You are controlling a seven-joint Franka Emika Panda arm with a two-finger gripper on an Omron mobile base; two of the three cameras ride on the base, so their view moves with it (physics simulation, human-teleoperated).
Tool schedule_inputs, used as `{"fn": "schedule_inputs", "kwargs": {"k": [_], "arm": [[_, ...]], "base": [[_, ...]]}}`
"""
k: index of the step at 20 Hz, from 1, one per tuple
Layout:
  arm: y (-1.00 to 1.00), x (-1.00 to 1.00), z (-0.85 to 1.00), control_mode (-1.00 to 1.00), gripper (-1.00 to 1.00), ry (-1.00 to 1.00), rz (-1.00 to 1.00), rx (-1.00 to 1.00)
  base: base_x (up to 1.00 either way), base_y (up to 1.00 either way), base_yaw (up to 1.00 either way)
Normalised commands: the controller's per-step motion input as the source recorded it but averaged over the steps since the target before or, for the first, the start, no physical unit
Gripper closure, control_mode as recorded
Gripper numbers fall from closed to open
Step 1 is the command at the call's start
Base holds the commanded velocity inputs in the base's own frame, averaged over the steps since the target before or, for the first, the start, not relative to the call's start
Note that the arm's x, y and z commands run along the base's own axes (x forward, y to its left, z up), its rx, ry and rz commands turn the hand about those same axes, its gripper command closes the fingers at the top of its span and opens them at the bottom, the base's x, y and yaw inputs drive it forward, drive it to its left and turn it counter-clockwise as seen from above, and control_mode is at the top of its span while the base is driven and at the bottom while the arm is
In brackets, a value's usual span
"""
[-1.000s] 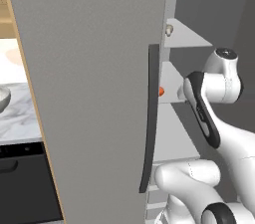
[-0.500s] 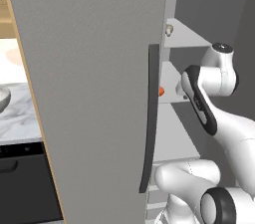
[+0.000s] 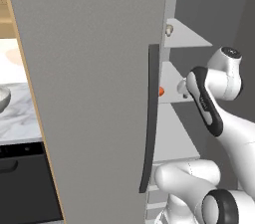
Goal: Take the mango, mushroom, and squash from the freezer and place them in the bowl on the counter.
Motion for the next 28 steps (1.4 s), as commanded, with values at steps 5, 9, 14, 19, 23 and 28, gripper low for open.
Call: {"fn": "schedule_inputs", "kwargs": {"k": [5,9,14,19,23,28], "arm": [[0.02,0.17,0.0,-1.0,-1.0,-0.09,0.0,0.1],[0.1,0.17,0.0,-1.0,-1.0,-0.01,0.0,0.0],[0.01,0.01,0.0,-1.0,-1.0,0.0,0.0,0.0],[0.12,0.11,0.0,-1.0,-1.0,0.0,0.0,0.0],[0.11,0.32,0.0,-1.0,-1.0,0.0,0.0,0.0],[0.1,0.21,0.0,-1.0,-1.0,0.01,0.0,0.02]], "base": [[0.0,0.0,0.0],[0.0,0.0,0.0],[0.0,0.0,0.0],[0.0,0.0,0.0],[0.0,0.0,0.0],[0.0,0.0,0.0]]}}
